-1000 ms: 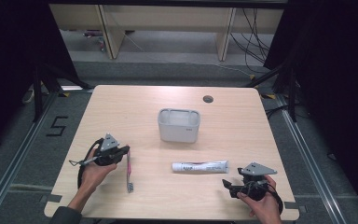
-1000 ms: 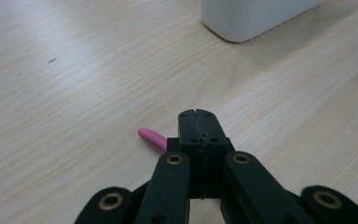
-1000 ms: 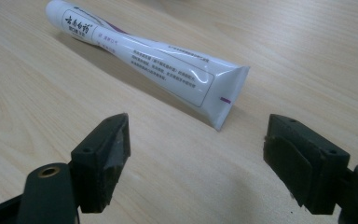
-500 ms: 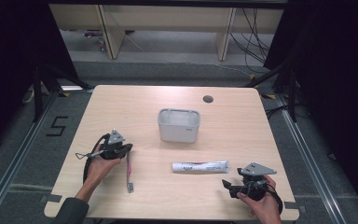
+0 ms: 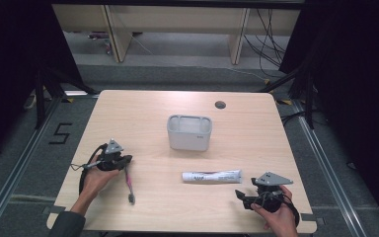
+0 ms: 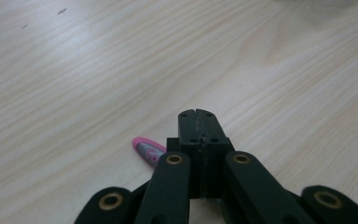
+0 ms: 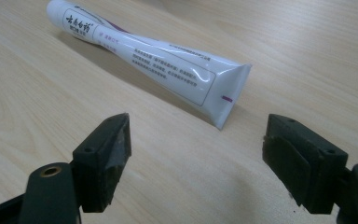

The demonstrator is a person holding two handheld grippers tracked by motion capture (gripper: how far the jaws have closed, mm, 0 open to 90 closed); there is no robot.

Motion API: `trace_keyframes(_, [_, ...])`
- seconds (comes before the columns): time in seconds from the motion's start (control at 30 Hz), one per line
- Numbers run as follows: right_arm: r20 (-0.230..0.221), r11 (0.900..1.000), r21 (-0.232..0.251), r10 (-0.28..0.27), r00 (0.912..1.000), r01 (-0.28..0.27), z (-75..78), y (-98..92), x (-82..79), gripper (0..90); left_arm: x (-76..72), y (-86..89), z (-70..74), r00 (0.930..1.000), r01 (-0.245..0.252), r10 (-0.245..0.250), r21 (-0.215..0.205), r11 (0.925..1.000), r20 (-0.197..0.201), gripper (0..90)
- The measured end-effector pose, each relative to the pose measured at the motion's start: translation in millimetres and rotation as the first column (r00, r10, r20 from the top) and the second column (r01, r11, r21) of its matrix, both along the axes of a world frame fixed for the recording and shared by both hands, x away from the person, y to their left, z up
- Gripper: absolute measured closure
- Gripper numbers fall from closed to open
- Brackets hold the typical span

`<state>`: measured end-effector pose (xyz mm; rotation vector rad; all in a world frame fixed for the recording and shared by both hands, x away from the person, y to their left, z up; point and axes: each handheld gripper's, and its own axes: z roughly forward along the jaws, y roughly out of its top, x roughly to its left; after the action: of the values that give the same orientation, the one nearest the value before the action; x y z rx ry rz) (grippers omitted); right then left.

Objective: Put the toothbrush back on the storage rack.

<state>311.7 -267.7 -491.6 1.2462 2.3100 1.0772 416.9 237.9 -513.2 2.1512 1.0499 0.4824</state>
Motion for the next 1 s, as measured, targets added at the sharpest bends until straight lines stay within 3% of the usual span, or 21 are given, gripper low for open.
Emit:
trace_keyframes(0.07, [0.026, 1.0, -0.021, 0.016, 0.9995, -0.015, 0.4, -1.6, 1.0, 24.6, -3.8, 4.9, -2.1, 0.9998, -0.016, 0.016, -0.011, 0.9998, -0.006, 89.7])
trace_keyframes(0.43, [0.007, 1.0, -0.013, -0.011, 0.9999, 0.011, -0.7, 3.4, -0.5, 24.6, -29.9, 27.2, 4.5, 0.9997, -0.024, 0.024, -0.026, 0.9994, -0.002, 89.6])
trace_keyframes(0.47, [0.006, 1.0, 0.0, -0.005, 1.0, 0.005, -1.4, 4.4, -0.2, 24.7, -36.5, 33.6, 7.3, 0.9999, -0.012, 0.012, 0.006, 0.9999, -0.01, 89.6])
trace_keyframes(0.57, [0.029, 1.0, -0.029, 0.0, 0.9996, 0.001, -1.1, 2.8, 0.8, 24.7, -42.6, 37.0, 6.9, 0.9997, -0.018, 0.018, -0.007, 0.9998, -0.016, 89.5])
trace_keyframes(0.6, [0.03, 1.0, -0.03, 0.0, 0.9996, 0.001, -1.1, 2.9, 0.9, 24.7, -47.5, 41.6, 8.5, 0.9997, -0.004, 0.005, 0.02, 0.9998, -0.024, 89.5])
trace_keyframes(0.97, [0.029, 1.0, -0.028, 0.0, 0.9996, 0.001, -1.1, 2.8, 0.9, 24.7, -71.4, 41.1, 8.5, 0.9978, 0.039, -0.038, 0.031, 0.9987, -0.054, 89.0])
trace_keyframes(1.0, [0.032, 1.0, -0.029, 0.002, 0.9995, -0.001, -1.3, 2.7, 1.0, 24.7, -73.2, 40.6, 9.8, 0.9964, 0.047, -0.044, 0.046, 0.9978, -0.072, 88.7])
